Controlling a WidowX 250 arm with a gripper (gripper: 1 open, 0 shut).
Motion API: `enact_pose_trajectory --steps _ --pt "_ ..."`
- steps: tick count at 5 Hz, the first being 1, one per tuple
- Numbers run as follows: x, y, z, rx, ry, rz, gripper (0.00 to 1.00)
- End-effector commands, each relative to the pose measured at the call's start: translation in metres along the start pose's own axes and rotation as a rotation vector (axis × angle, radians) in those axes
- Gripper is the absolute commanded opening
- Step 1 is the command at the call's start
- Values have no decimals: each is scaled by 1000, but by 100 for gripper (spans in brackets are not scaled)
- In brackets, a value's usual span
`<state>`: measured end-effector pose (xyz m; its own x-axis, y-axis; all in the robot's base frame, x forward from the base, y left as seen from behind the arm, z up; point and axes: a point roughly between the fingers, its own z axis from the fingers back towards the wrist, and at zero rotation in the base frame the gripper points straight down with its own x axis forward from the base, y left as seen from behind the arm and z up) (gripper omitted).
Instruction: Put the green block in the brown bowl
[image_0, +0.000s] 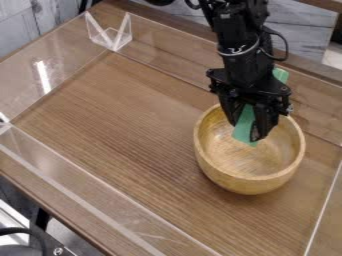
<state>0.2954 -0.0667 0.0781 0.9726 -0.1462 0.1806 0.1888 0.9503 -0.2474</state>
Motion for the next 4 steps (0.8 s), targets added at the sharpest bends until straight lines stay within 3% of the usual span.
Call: enact_pose_trajectory --steps 1,4 --pt "14 -6 12 -1 -56 -38 0" --pt "13 -6 10 -4 -54 -49 0"
